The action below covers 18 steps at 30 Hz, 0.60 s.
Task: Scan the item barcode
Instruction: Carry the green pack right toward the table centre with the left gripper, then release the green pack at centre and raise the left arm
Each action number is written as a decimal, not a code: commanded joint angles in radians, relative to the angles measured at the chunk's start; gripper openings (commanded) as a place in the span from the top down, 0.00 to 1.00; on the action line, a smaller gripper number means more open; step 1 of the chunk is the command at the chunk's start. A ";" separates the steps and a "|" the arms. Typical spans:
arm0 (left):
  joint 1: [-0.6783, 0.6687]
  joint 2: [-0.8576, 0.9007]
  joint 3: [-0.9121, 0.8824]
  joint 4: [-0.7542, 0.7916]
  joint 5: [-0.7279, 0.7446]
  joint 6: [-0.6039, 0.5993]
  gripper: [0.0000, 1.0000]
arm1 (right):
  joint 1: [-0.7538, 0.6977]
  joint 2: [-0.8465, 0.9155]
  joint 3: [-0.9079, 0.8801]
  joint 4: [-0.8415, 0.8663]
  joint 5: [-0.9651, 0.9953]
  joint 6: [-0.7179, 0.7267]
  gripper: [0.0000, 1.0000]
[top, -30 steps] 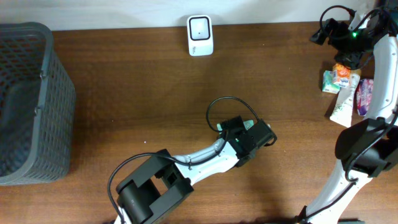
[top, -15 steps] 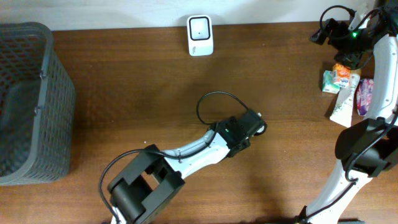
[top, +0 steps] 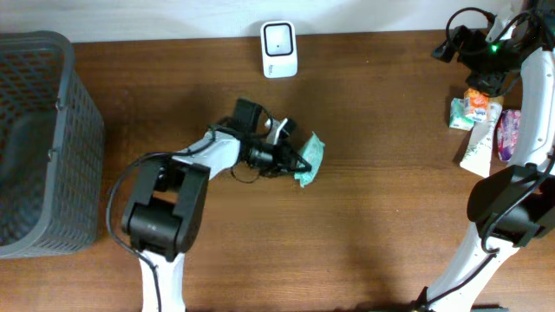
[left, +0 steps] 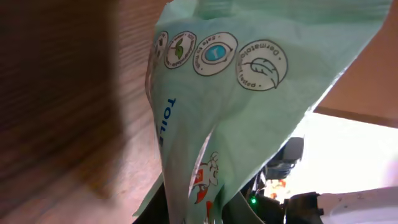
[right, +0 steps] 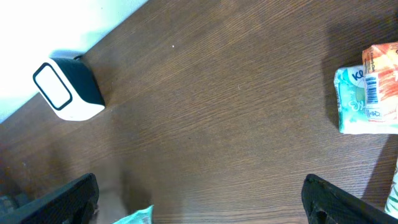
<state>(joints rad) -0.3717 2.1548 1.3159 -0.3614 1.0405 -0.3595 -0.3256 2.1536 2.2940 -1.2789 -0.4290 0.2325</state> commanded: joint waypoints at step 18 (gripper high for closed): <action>0.108 -0.157 0.636 -0.710 -1.349 0.227 0.01 | 0.005 0.007 0.004 0.000 -0.005 -0.003 0.01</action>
<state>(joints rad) -0.2733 2.1120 1.9251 -1.0431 -0.0216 -0.1520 -0.3256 2.1540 2.2940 -1.2793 -0.4290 0.2325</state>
